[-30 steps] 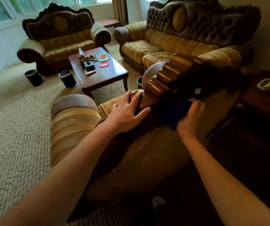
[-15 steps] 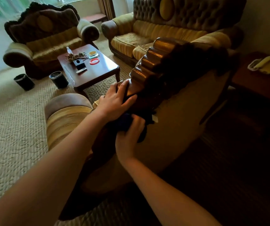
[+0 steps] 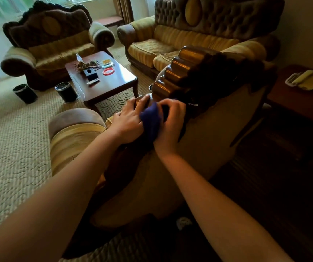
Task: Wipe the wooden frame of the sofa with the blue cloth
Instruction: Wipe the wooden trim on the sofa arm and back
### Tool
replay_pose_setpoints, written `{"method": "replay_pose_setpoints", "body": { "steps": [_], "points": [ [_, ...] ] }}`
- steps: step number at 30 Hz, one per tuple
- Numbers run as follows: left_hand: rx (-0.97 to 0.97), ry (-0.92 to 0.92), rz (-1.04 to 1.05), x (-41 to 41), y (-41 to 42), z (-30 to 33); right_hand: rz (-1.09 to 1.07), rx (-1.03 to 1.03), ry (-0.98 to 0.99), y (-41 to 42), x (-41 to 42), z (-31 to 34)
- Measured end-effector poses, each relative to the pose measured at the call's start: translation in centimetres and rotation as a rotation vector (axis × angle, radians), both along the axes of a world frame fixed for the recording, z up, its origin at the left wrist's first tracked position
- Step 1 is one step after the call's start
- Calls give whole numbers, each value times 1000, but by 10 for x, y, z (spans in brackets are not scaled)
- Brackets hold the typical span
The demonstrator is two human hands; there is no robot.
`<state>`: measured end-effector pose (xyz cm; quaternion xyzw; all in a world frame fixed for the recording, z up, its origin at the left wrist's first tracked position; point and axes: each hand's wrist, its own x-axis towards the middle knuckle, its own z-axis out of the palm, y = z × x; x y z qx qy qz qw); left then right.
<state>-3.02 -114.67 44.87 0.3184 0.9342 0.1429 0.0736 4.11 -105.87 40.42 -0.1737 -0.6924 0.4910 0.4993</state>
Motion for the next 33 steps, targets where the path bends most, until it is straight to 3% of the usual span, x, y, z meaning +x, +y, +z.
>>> {"method": "replay_pose_setpoints", "body": {
  "steps": [5, 7, 9, 12, 14, 17, 19, 23, 26, 29, 33],
  "points": [
    [196, -135, 59, -3, -2, 8, 135, 557, 28, 19, -34, 50],
    [282, -214, 61, -1, 0, 19, 187, 788, -172, 30, -60, 69],
    [440, -363, 8, -8, -1, 31, 180, 970, -494, 44, -84, 91],
    [599, -594, 149, -19, -5, 42, 134, 1164, -817, 62, -111, 120],
    [623, -595, 246, -26, 0, 45, 98, 1191, -999, 81, -131, 132],
    [608, -419, 308, -40, 15, 45, 75, 1152, -1350, 105, -152, 142],
    [607, -333, 341, -48, 28, 45, 108, 1171, -1473, 110, -160, 143],
    [539, -266, 407, -60, 46, 41, 191, 1322, -1420, 103, -170, 129],
    [530, -253, 454, -65, 47, 37, 150, 1440, -1575, 97, -169, 124],
    [527, -243, 483, -67, 44, 33, 262, 1306, -1660, 97, -162, 137],
    [550, -250, 498, -66, 35, 26, 474, 1123, -1634, 92, -170, 130]
  ]
}}
